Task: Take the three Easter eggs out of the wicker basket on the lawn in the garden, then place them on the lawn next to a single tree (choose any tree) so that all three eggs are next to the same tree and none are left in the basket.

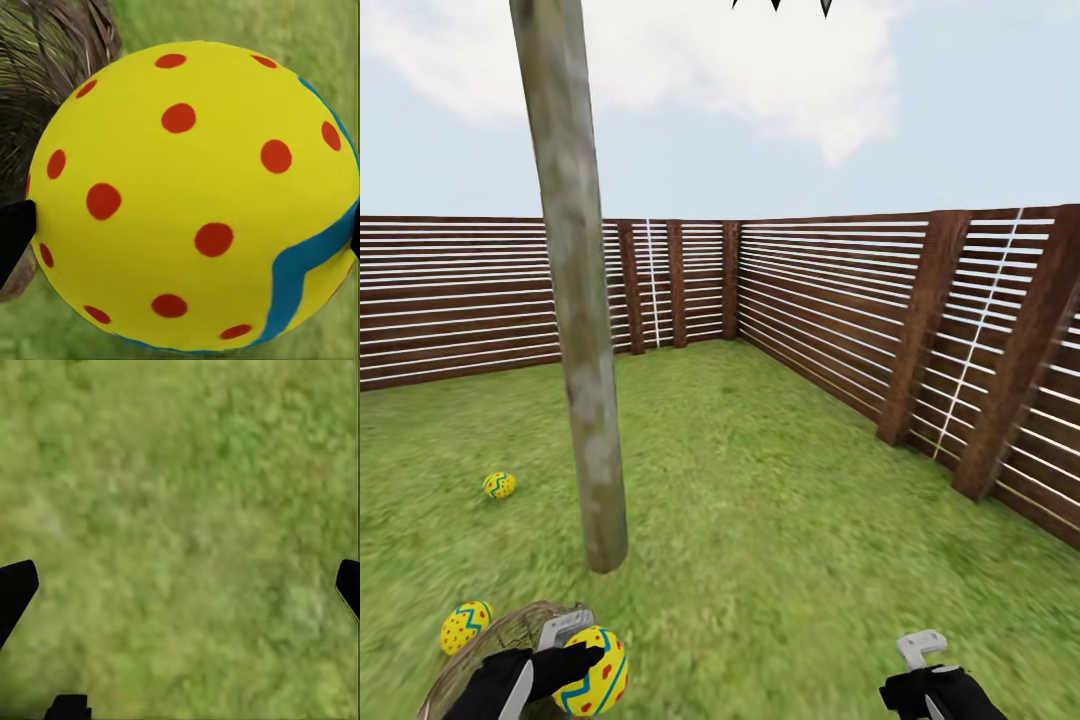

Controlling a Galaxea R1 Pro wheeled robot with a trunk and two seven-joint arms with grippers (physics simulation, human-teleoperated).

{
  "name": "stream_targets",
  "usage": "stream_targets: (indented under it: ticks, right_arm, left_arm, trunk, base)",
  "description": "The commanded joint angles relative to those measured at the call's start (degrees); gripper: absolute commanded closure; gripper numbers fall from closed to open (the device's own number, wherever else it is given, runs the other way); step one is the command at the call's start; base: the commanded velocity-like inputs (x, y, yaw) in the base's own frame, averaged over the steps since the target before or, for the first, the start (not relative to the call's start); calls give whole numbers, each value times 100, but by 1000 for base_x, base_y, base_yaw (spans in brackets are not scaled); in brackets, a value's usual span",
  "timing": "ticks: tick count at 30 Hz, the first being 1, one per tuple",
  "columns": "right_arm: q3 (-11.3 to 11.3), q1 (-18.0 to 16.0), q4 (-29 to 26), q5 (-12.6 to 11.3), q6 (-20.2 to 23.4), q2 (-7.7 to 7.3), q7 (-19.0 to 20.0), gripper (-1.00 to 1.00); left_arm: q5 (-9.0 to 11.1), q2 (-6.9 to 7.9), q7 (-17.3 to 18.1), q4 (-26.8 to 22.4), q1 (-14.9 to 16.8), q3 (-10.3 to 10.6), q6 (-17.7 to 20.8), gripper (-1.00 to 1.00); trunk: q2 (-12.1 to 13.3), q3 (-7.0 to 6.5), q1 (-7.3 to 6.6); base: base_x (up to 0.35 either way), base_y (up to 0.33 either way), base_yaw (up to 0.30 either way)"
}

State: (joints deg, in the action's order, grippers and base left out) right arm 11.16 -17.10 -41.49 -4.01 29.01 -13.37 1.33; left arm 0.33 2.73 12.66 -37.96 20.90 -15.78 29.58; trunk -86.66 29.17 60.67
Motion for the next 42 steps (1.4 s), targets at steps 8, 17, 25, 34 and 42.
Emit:
stream_targets:
  ticks: [8,17,25,34,42]
  right_arm:
    - [21,-4,-8,-42,18,-10,-10,-100]
    - [26,-4,-8,-39,17,-7,-10,-100]
    - [13,-4,-7,-39,17,-13,-12,-100]
    - [1,-4,-8,-39,17,-16,-18,-100]
    - [0,-4,-31,-39,19,-20,-19,-100]
  left_arm:
    - [-20,-24,10,-9,2,-6,39,100]
    - [-25,-35,-5,-9,2,10,39,100]
    - [-25,-36,-9,-9,2,14,39,100]
    - [-25,-36,-8,-9,2,14,39,100]
    - [-25,-36,-6,-9,2,14,39,100]
  trunk:
    - [-3,6,3]
    - [-3,6,3]
    - [-3,6,3]
    - [-3,6,3]
    - [-3,6,3]
  base:
    - [269,-235,0]
    - [215,-287,2]
    - [212,-290,257]
    - [212,-290,292]
    - [212,-290,292]
